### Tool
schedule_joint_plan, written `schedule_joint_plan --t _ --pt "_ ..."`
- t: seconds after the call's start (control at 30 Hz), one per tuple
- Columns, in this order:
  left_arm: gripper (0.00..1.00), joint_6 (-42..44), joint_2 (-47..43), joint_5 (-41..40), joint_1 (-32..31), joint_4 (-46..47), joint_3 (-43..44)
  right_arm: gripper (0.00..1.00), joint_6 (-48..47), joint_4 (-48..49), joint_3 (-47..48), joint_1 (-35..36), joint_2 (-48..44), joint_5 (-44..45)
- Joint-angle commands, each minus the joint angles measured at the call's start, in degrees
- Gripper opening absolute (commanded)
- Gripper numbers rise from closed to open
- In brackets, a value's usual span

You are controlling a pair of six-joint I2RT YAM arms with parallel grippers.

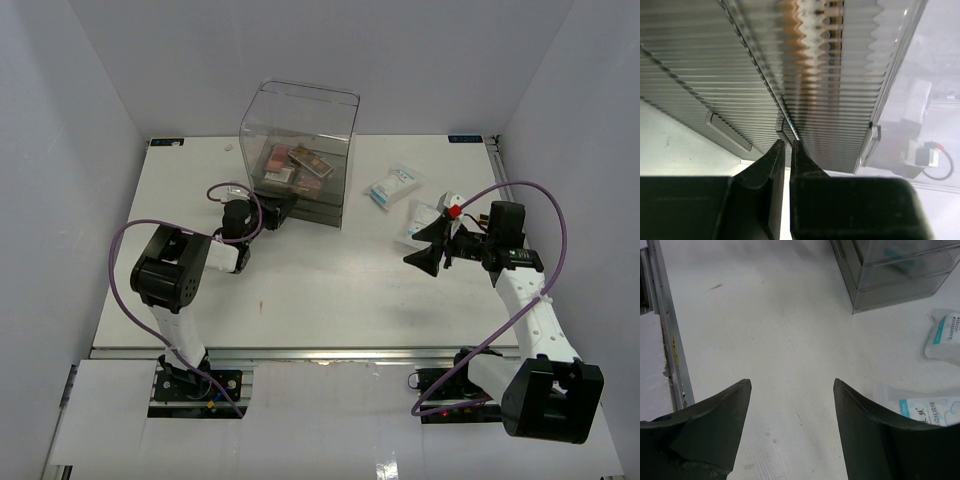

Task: Organize the makeup

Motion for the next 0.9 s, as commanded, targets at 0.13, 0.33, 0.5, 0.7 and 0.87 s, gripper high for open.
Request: schedule_joint_plan --t 0.13,0.33,0.5,0.7,0.87 --pt "0.13 2.4 -6.5 1.3 -0.1 7.2 -11.7 0.73 1.1 1.8 -0.4 -1.7 -0.9 0.1" --pt "0.16 3.4 -13.4 2.2 -0.1 8.5 -20.2 0.74 5.7 3.4 0.0 -1.9 0.5 5.2" --pt "0.34 4.4 -17.8 2.5 0.5 4.7 -22.5 0.76 10.3 3.9 1.0 -2.0 2.0 14.0" --pt "0.63 5.2 -20.6 5.1 2.6 0.4 -21.9 0.84 13.6 3.9 2.2 -2.0 2.7 20.8" --pt "0.66 6.4 -24.4 8.0 4.4 -0.5 -23.3 0.87 16.5 4.4 3.2 -2.0 3.6 26.2"
